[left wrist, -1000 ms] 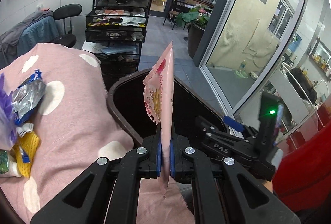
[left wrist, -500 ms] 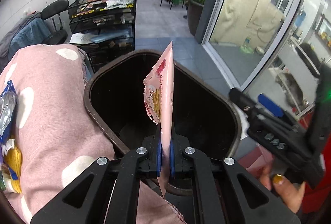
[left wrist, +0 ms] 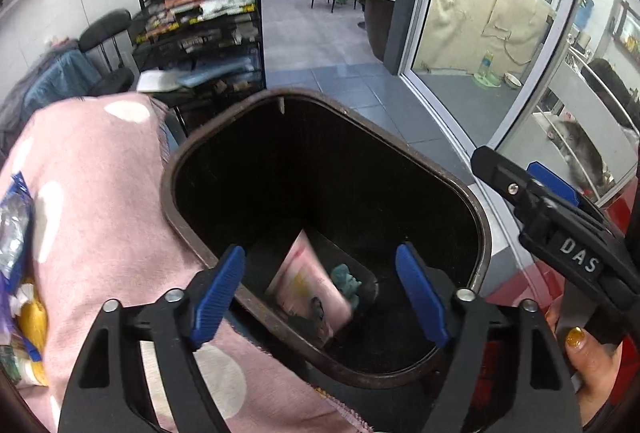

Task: Collect trash
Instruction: 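Lower the pink snack bag into the bin and open the left tool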

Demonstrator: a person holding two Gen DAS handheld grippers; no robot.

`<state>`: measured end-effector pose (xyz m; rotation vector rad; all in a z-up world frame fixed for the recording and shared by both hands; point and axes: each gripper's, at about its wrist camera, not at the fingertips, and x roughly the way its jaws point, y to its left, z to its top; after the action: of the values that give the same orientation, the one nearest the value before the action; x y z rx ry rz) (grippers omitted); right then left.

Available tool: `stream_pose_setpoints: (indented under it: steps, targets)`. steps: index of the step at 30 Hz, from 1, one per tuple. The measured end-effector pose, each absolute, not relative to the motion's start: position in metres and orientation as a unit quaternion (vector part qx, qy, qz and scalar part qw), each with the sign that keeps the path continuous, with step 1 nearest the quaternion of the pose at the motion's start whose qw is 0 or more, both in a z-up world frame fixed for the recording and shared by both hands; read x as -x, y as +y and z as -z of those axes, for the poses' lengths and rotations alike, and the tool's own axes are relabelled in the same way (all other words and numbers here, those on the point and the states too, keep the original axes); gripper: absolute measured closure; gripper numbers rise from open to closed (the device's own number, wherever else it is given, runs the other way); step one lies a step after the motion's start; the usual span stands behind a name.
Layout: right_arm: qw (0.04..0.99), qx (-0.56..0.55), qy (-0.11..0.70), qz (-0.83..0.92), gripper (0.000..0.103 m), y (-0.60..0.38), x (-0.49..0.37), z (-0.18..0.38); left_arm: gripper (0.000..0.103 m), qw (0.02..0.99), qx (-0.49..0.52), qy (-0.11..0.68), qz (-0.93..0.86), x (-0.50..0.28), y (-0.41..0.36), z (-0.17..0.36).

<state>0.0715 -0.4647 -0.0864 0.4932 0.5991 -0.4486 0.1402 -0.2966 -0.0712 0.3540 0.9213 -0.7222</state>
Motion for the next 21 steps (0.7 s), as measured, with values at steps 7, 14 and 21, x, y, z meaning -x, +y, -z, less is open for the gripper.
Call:
stream_pose_setpoints:
  steps: [7,14,21]
  targets:
    - [0.91,-0.231,0.282,0.195,0.006,-0.456,-0.074,0.084,0.01,0.849,-0.177,0.378,0.325,-0.121,-0.281,0.046]
    - [0.93,-0.203,0.258,0.165,0.005,-0.431,-0.074,0.07,0.005,0.889,-0.177,0.298,0.299,-0.093,-0.249,0.019]
    - [0.947,-0.164,0.251,0.116,0.005,-0.391,-0.081,0.055,0.005,0.919,-0.166,0.251,0.254,-0.076,-0.211,0.005]
